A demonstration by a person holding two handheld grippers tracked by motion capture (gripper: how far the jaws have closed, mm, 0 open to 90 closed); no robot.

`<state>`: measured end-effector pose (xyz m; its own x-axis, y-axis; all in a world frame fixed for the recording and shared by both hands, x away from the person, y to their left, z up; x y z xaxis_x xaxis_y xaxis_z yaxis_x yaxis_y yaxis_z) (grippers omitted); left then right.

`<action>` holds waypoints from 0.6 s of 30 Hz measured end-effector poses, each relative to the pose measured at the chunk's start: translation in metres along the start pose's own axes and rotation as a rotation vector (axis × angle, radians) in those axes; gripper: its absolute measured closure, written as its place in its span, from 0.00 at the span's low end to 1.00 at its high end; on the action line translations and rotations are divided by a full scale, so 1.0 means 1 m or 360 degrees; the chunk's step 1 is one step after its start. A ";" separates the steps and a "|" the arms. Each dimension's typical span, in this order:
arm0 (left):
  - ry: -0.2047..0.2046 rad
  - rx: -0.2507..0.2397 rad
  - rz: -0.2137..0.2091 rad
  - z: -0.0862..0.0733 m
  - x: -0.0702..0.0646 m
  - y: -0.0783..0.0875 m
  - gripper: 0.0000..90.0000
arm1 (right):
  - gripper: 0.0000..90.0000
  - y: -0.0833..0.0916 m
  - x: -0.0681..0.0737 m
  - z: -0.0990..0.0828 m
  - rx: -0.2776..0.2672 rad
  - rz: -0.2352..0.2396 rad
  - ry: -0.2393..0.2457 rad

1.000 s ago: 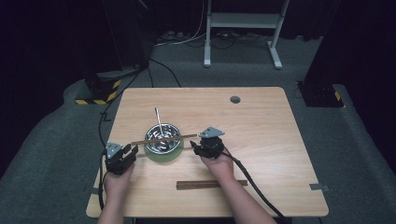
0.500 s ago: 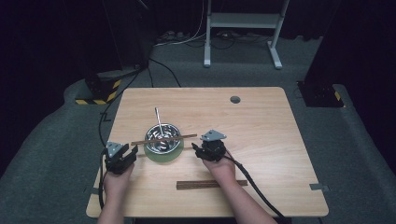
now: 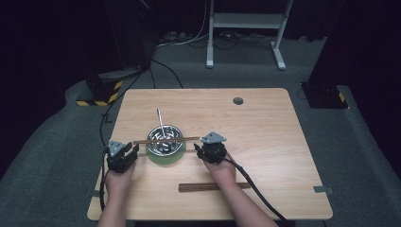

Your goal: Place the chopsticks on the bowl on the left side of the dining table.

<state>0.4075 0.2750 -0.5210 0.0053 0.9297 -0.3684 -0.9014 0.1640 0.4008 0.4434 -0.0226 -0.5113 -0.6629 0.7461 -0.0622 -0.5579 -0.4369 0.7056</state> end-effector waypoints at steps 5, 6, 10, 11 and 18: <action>-0.0005 -0.0009 -0.0016 0.000 -0.002 -0.001 0.72 | 0.68 0.001 0.001 0.000 -0.0016 -0.0018 -0.0005; 0.0010 -0.0019 -0.0017 0.000 -0.003 -0.001 0.72 | 0.69 0.000 0.001 0.000 -0.0016 -0.0024 -0.0005; -0.0009 -0.0014 -0.0014 0.000 -0.002 0.000 0.72 | 0.74 0.001 0.001 0.000 -0.0023 -0.0045 -0.0020; 0.0011 -0.0020 -0.0017 0.000 -0.003 -0.001 0.72 | 0.75 0.001 0.001 0.000 -0.0021 -0.0058 -0.0029; -0.0038 0.0012 -0.0007 -0.001 -0.002 0.000 0.73 | 0.77 -0.002 -0.004 0.000 -0.0012 -0.0102 -0.0028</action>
<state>0.4071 0.2730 -0.5217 0.0197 0.9364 -0.3502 -0.8982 0.1705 0.4052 0.4473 -0.0248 -0.5120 -0.6169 0.7814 -0.0943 -0.6025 -0.3916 0.6955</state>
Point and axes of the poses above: each handheld gripper's, and its own axes: y roughly backward along the jaws, z roughly out of its top, x roughly to its left, the point moved 2 cm from there along -y, roughly forward along the jaws, and after that the axes turned 11 degrees about x, right-handed, at the moved point
